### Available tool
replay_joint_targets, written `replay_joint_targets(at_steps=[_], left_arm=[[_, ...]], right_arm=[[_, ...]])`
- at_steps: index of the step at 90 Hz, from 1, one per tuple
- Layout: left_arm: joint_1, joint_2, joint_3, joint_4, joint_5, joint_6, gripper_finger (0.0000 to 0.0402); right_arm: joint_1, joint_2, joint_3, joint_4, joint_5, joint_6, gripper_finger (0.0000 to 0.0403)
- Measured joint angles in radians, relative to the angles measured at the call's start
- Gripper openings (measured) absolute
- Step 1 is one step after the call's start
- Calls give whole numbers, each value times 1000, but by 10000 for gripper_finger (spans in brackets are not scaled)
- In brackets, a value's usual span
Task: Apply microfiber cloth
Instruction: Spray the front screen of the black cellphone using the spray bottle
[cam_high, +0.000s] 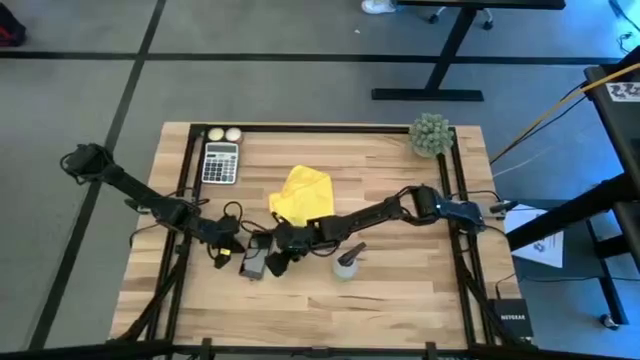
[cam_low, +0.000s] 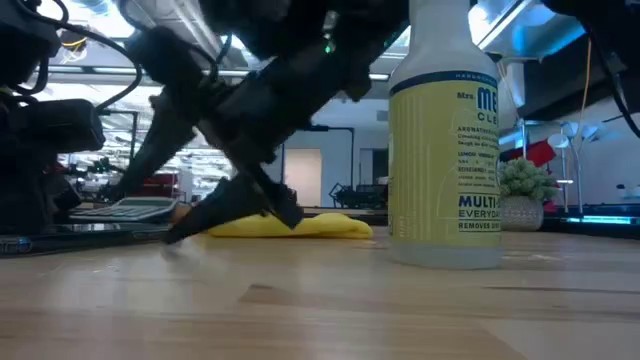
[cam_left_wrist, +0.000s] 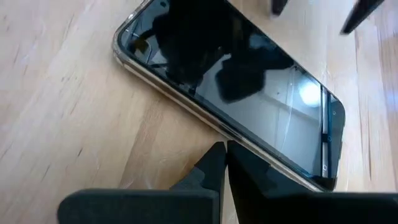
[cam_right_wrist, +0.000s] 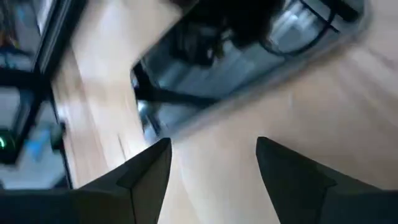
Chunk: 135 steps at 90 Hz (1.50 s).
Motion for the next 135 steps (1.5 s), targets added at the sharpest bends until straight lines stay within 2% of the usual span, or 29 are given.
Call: replay_joint_targets(at_steps=[21,40,62,86,98,117,135], left_arm=[[-11,54,0,52,-5,-48,0],[-35,157,0,197,-9,-54,0],[-38,299,12,331,-45,-37,0],[-37,359,59,338,-83,-18,0],[-37,360,60,335,-88,-23,0],[-37,357,60,331,-93,-12,0],[-36,306,59,316,-101,4,0]], right_arm=[[3,20,3,13,64,108,220],[-3,26,3,21,82,147,220],[-3,31,0,77,100,139,220],[-10,37,-1,155,143,33,217],[-6,37,-1,152,137,-22,172],[-6,29,4,175,112,-123,25],[-12,-7,2,125,119,-232,25]])
